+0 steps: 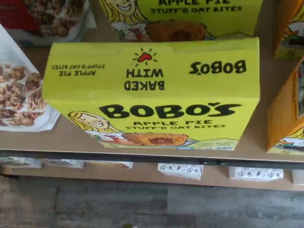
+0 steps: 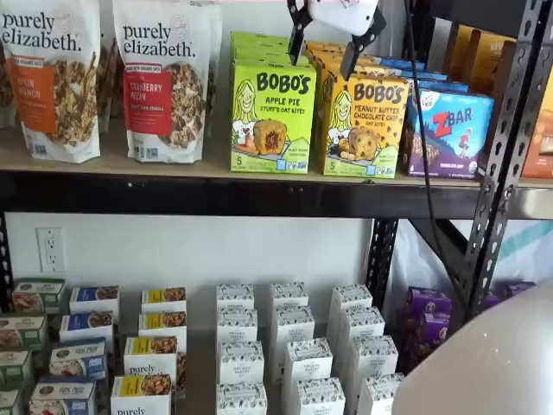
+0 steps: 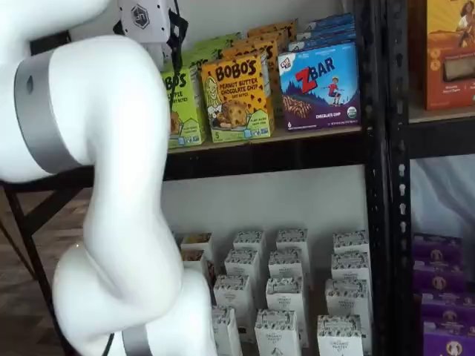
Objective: Pick the green box on the top shelf, the fourth from the left
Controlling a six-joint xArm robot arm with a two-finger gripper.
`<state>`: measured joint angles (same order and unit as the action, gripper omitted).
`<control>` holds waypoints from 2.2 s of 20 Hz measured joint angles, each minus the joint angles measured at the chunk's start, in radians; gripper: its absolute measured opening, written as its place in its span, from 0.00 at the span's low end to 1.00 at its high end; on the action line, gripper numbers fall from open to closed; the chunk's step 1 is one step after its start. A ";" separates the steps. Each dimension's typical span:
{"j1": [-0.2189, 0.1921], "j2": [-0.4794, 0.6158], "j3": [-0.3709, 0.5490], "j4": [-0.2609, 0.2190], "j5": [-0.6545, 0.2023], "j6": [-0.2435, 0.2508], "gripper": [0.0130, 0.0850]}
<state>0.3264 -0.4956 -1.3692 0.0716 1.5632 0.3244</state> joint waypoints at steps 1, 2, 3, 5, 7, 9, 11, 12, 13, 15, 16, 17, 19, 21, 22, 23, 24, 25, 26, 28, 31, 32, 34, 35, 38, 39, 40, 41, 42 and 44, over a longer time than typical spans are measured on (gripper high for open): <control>0.002 0.000 0.000 -0.001 -0.002 0.002 1.00; 0.004 0.000 0.000 -0.001 -0.003 0.003 1.00; 0.005 0.000 0.000 -0.002 -0.004 0.005 1.00; 0.007 -0.003 0.001 -0.003 -0.003 0.006 1.00; 0.006 -0.007 0.003 -0.002 -0.004 0.005 1.00; 0.004 -0.010 0.004 -0.001 -0.003 0.003 1.00; 0.004 -0.013 0.007 -0.004 -0.004 0.003 1.00; 0.006 -0.014 0.008 -0.009 -0.006 0.005 1.00; 0.010 -0.014 0.007 -0.016 -0.007 0.007 1.00; 0.016 -0.010 0.005 -0.025 -0.009 0.013 1.00; 0.020 -0.008 0.003 -0.033 -0.012 0.017 1.00; 0.026 -0.003 -0.001 -0.043 -0.013 0.022 1.00; 0.036 0.011 -0.015 -0.064 -0.013 0.031 1.00; 0.043 0.030 -0.037 -0.079 -0.016 0.037 1.00; 0.046 0.040 -0.050 -0.087 -0.015 0.040 1.00; 0.047 0.050 -0.061 -0.090 -0.013 0.041 1.00; 0.047 0.058 -0.072 -0.091 -0.010 0.041 1.00; 0.045 0.067 -0.081 -0.088 -0.007 0.039 1.00; 0.041 0.078 -0.094 -0.081 -0.003 0.036 1.00; 0.035 0.094 -0.111 -0.076 0.002 0.031 1.00; 0.027 0.115 -0.129 -0.077 0.003 0.024 1.00; 0.025 0.120 -0.133 -0.079 0.000 0.022 1.00; 0.018 0.137 -0.147 -0.075 0.002 0.015 1.00; 0.014 0.144 -0.154 -0.072 0.005 0.012 1.00; 0.005 0.163 -0.172 -0.054 0.016 0.005 1.00; 0.004 0.168 -0.174 -0.050 0.017 0.004 1.00; 0.004 0.171 -0.175 -0.047 0.017 0.004 1.00; 0.004 0.172 -0.173 -0.045 0.014 0.004 1.00; 0.005 0.173 -0.170 -0.044 0.009 0.005 1.00; 0.010 0.173 -0.165 -0.045 0.002 0.009 1.00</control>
<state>0.3360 -0.3228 -1.5339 0.0263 1.5647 0.3329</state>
